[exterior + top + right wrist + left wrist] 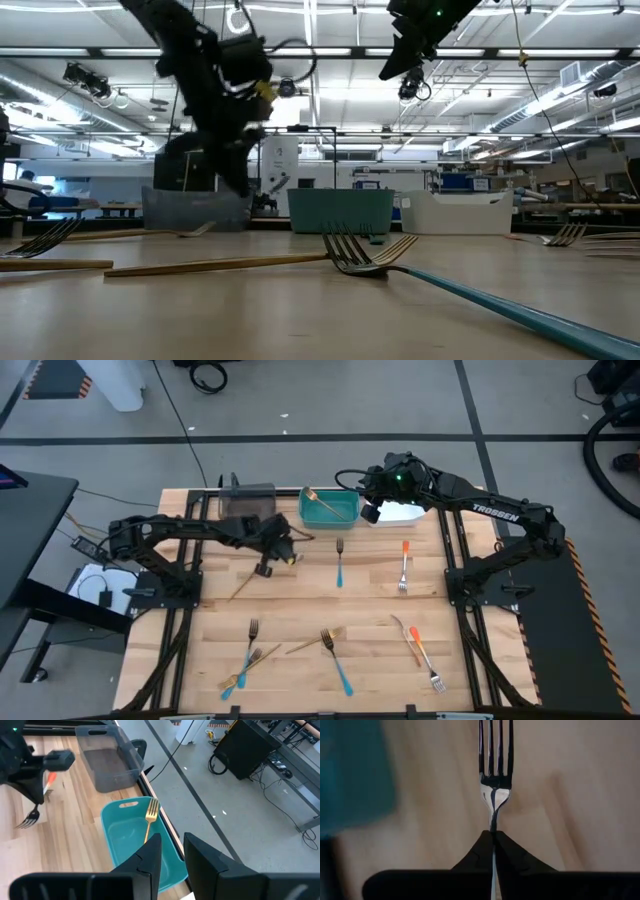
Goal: Sort silverware by color (type)
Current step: Put the orange fork into the black bin
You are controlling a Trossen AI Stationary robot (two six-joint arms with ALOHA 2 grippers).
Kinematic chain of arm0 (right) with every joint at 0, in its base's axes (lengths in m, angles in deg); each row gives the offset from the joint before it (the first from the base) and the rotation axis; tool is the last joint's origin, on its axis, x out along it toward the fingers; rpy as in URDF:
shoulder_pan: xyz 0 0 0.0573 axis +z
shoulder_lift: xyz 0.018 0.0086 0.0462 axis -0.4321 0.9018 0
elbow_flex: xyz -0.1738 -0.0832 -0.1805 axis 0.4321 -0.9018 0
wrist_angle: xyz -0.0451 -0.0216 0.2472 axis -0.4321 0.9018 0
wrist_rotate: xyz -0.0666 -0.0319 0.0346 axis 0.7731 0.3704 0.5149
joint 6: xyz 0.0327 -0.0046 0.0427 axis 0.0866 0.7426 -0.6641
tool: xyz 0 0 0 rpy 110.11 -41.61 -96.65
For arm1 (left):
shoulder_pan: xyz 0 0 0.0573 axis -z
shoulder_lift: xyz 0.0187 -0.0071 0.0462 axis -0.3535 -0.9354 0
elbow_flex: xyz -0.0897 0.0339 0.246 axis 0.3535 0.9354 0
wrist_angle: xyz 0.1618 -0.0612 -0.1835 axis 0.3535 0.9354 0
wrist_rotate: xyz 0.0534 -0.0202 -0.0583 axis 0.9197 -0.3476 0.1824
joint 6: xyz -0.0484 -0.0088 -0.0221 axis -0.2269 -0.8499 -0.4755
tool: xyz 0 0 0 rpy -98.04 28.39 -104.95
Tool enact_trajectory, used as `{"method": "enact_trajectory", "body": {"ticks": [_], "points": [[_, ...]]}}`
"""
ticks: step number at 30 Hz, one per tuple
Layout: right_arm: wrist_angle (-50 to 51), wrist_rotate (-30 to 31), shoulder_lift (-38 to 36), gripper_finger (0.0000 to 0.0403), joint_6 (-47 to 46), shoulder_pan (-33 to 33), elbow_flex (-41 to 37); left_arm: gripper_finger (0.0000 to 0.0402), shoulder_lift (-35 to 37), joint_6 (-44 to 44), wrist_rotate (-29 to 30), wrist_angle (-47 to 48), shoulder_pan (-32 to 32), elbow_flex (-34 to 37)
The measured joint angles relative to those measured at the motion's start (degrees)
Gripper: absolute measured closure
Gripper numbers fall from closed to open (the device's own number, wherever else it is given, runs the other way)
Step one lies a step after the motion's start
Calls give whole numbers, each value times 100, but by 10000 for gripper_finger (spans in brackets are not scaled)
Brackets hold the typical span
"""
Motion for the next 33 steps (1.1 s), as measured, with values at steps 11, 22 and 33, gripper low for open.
{"method": "enact_trajectory", "body": {"ticks": [11, 22, 33], "points": [[23, 0, 0, 312, 2, 0, 0, 393, 301, -236, 1755, 1282, -1632, -1488], [385, 0, 0, 312, -302, 22, 0, 391, 356, -719, 309, 1406, -3244, -1227], [673, -126, 0, 312, -702, 48, 0, 384, 204, -1394, 295, 1530, -3215, -1227]]}}
